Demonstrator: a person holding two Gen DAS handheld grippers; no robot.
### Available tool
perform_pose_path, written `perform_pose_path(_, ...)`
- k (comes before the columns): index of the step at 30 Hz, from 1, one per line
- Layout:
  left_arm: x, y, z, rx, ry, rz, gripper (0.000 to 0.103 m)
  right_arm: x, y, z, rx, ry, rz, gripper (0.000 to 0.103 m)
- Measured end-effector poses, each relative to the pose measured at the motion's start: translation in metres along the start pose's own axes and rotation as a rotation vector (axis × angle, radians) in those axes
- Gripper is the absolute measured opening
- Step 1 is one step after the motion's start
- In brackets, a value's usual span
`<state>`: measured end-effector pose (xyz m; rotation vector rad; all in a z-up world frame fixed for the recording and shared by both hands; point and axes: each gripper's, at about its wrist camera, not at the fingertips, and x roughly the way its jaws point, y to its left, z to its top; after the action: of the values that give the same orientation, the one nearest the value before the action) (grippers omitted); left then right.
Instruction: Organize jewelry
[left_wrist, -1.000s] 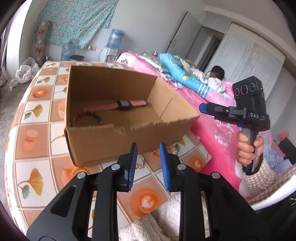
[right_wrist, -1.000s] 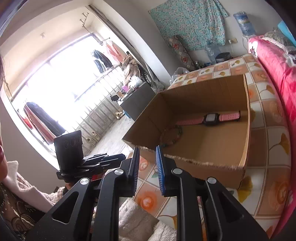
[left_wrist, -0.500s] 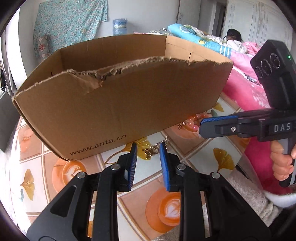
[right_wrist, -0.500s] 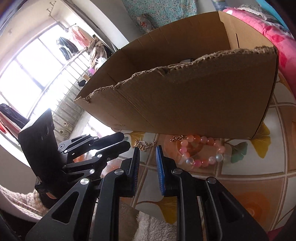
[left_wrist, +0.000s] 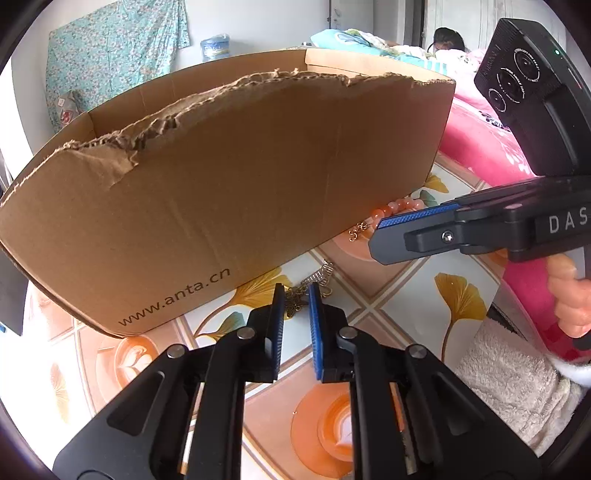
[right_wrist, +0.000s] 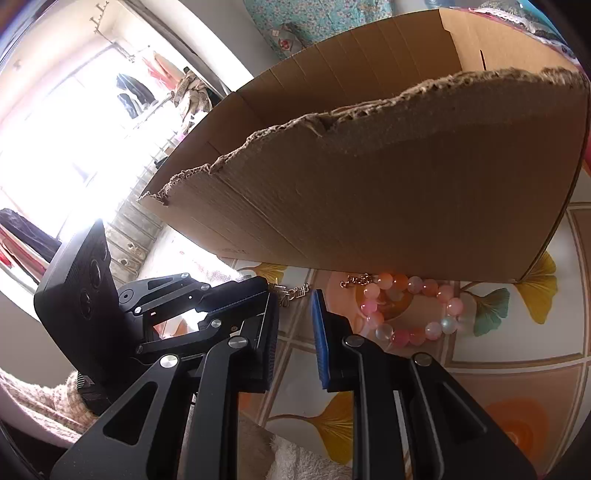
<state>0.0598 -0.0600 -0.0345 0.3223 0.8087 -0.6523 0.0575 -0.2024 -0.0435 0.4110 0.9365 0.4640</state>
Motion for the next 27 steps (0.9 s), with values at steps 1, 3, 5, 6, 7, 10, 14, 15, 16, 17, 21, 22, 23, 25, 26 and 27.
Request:
perform_pose_path(1, 0.0, 0.0, 0.0, 0.002, 0.001, -0.001, 0.012, 0.0, 0.001, 0.001, -0.002, 0.0, -0.001, 0.019)
perform_pose_path(3, -0.001, -0.001, -0.001, 0.004, 0.005, 0.0, 0.012, -0.001, 0.003, 0.0, -0.007, -0.003, -0.006, 0.019)
perform_pose_path(5, -0.004, -0.003, -0.003, 0.005, 0.01, 0.003, 0.012, -0.003, 0.004, -0.001, -0.009, -0.004, -0.005, 0.019)
perform_pose_path(6, -0.005, -0.003, -0.004, 0.005, 0.013, 0.005, 0.012, -0.003, 0.005, -0.001, -0.01, -0.005, -0.008, 0.019)
perform_pose_path(7, -0.007, -0.003, -0.006, 0.004, 0.015, 0.006, 0.012, -0.003, 0.006, -0.001, -0.014, -0.005, -0.009, 0.019)
perform_pose_path(10, -0.01, -0.001, -0.009, -0.005, 0.019, 0.012, 0.012, -0.003, 0.01, -0.003, -0.026, -0.011, -0.017, 0.019)
perform_pose_path(14, -0.017, 0.005, -0.014, -0.045, 0.005, 0.026, 0.012, -0.004, 0.019, -0.005, -0.06, -0.014, -0.035, 0.019)
perform_pose_path(15, -0.019, 0.008, -0.014, -0.062, -0.005, 0.017, 0.012, -0.004, 0.02, -0.005, -0.07, -0.015, -0.04, 0.019)
perform_pose_path(16, -0.021, 0.01, -0.014, -0.076, -0.011, 0.007, 0.012, -0.004, 0.023, -0.005, -0.079, -0.015, -0.044, 0.019)
perform_pose_path(17, -0.023, 0.012, -0.013, -0.086, -0.017, 0.005, 0.012, -0.003, 0.025, -0.005, -0.085, -0.014, -0.044, 0.019)
perform_pose_path(21, -0.031, 0.016, -0.013, -0.095, -0.043, 0.02, 0.012, 0.0, 0.031, -0.003, -0.1, -0.012, -0.051, 0.019)
perform_pose_path(22, -0.031, 0.016, -0.013, -0.099, -0.045, 0.02, 0.012, 0.001, 0.033, -0.002, -0.108, -0.014, -0.058, 0.019)
perform_pose_path(23, -0.031, 0.017, -0.014, -0.102, -0.045, 0.021, 0.012, 0.001, 0.035, -0.002, -0.119, -0.017, -0.067, 0.019)
perform_pose_path(25, -0.027, 0.018, -0.016, -0.109, -0.036, 0.031, 0.012, 0.001, 0.039, -0.004, -0.147, -0.02, -0.088, 0.019)
perform_pose_path(26, -0.026, 0.019, -0.017, -0.115, -0.029, 0.033, 0.012, 0.001, 0.041, -0.006, -0.163, -0.021, -0.1, 0.019)
perform_pose_path(27, -0.025, 0.021, -0.018, -0.121, -0.022, 0.035, 0.012, 0.001, 0.044, -0.008, -0.177, -0.019, -0.11, 0.019)
